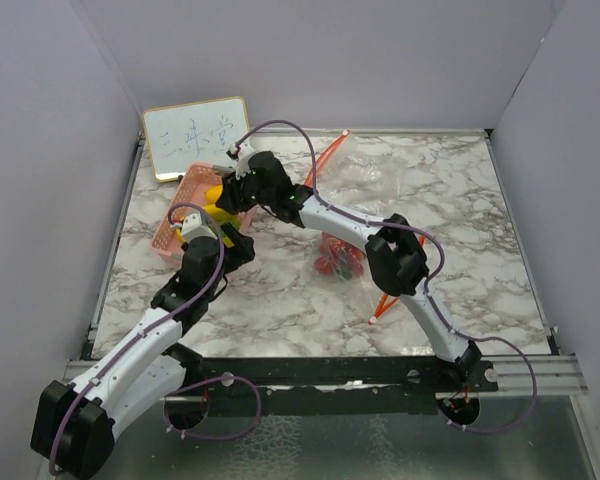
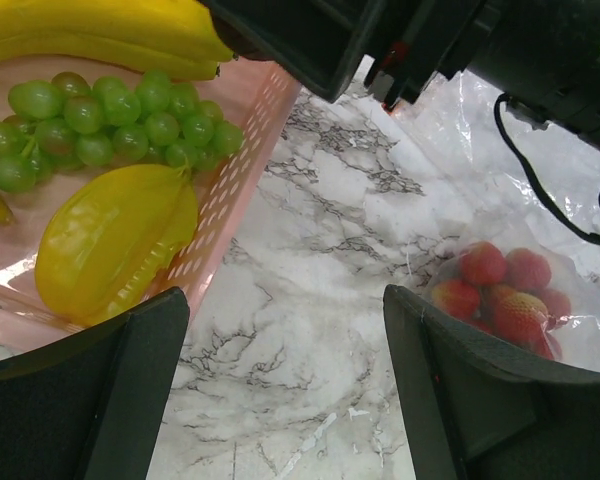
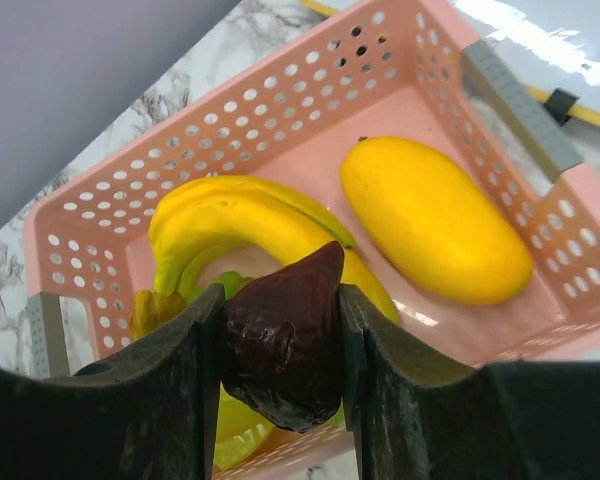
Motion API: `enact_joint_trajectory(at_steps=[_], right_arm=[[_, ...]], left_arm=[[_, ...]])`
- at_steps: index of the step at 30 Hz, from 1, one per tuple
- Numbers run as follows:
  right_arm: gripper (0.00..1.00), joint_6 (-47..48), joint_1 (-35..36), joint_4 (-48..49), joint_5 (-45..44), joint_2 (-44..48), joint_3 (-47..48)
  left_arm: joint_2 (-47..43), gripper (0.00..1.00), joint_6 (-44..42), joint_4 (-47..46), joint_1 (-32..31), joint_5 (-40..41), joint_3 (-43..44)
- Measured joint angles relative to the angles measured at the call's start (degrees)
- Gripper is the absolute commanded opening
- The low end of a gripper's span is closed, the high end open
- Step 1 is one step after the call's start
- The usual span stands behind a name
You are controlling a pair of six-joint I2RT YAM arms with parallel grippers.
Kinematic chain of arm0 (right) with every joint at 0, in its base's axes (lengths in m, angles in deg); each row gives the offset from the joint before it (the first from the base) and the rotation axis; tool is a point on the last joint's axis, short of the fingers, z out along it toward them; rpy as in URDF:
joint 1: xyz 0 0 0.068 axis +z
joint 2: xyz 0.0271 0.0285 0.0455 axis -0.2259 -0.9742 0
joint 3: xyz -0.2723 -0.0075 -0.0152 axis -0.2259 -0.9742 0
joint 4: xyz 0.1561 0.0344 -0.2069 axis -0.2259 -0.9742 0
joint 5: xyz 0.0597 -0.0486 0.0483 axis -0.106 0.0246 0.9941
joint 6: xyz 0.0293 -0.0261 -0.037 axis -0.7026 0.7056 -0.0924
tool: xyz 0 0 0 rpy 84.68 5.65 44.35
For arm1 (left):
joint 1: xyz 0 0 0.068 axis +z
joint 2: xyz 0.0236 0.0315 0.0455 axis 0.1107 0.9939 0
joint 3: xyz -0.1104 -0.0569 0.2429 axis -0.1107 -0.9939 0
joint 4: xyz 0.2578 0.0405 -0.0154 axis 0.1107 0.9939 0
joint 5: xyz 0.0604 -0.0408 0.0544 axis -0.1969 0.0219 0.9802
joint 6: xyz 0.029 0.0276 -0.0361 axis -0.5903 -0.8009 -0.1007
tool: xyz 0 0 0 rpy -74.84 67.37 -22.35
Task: Open the zip-top bag and remove the fake food
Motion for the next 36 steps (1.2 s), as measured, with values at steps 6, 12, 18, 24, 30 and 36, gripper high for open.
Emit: enact_joint_trajectory(at_steps=[6,12,18,24,30,36], right_arm=[[0.76,0.87,1.53,-1.95,0.07,-1.62,1.07],[0.79,3.17,1.49,-0.13,-1.81,4.83,-9.20],[0.73,3.45,-0.20,4.04,-6.38,20.17,-22.16],[0.67,1.14,-7.30,11.69,-11.98,44.09,-44.13],[0.59,-0.92,-12.63,12.41,-19.41,70.69,-68.13],[0.49,-4.52,-13.07,2.10,-27.34,94.84,-80.41]], left_arm=[[1.81,0.82,-0.15,-0.02,0.11,-0.37,0.00],[2.84,0.82,-0.39,-1.42,0.11,-0.94,0.00],[6.75,0.80,-0.61,-4.48,0.04,-2.40,0.11],[14.91,0.76,-1.92,-7.82,-3.04,-3.19,4.98],[29.59,0.65,-3.98,-12.76,-8.39,-4.44,13.84],[39.30,0.58,-4.70,-15.61,-11.32,-6.40,17.62]])
